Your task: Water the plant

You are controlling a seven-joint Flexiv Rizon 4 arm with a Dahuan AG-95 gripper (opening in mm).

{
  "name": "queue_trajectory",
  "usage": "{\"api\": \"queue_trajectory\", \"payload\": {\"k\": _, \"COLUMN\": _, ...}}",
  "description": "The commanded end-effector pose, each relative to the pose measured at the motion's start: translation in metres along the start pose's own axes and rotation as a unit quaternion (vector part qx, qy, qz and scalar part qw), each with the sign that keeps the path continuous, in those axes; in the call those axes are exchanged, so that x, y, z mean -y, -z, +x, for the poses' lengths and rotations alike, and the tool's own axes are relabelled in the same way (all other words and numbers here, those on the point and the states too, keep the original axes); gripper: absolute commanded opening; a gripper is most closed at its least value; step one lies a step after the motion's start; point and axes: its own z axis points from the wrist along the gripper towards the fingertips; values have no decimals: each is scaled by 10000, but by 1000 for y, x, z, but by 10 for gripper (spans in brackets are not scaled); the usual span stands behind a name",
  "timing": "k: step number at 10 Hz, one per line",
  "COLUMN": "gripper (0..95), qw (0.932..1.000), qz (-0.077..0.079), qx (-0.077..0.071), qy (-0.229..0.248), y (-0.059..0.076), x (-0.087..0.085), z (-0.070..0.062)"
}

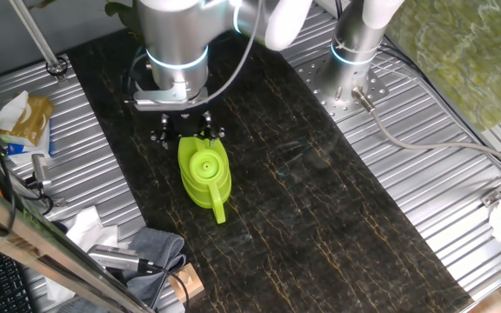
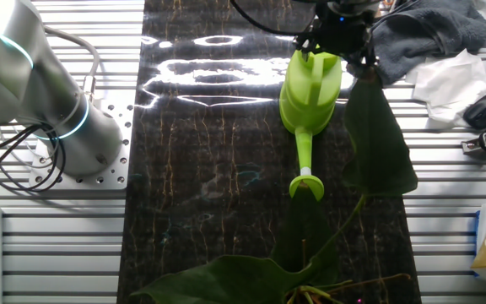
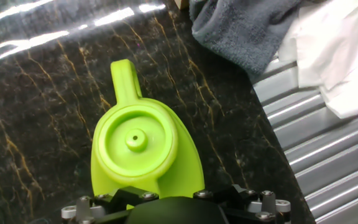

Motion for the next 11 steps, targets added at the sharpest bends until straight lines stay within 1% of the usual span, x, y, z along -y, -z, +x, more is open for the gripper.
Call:
{"api": "queue_trajectory", "payload": {"k": 1, "gripper": 950, "qw": 9998, "qz": 105, "qx": -174, "qy": -77, "y": 0, "x": 2, "z": 0}}
{"api": "queue_trajectory", "payload": {"k": 2, "gripper": 950, "qw": 9996, "qz": 160, "qx": -237, "qy": -65, "y": 0, "x": 2, "z": 0}}
{"api": "queue_trajectory", "payload": {"k": 3, "gripper": 950, "qw": 9996, "qz": 148, "qx": -230, "qy": 8, "y": 0, "x": 2, "z": 0}}
{"api": "queue_trajectory", "payload": {"k": 5, "gripper": 950, "qw": 9993, "qz": 57, "qx": -214, "qy": 304, "y": 0, "x": 2, "z": 0}}
{"api": "queue_trajectory", "payload": {"k": 8, "gripper": 950, "qw": 9988, "qz": -87, "qx": -68, "qy": 487, "y": 0, "x": 2, "z": 0}}
{"api": "queue_trajectory", "payload": {"k": 10, "gripper": 950, "qw": 9990, "qz": -147, "qx": -117, "qy": 415, "y": 0, "x": 2, "z": 0}}
{"api": "queue_trajectory", "payload": {"k": 11, "gripper": 950, "qw": 9990, "qz": -169, "qx": -119, "qy": 398, "y": 0, "x": 2, "z": 0}}
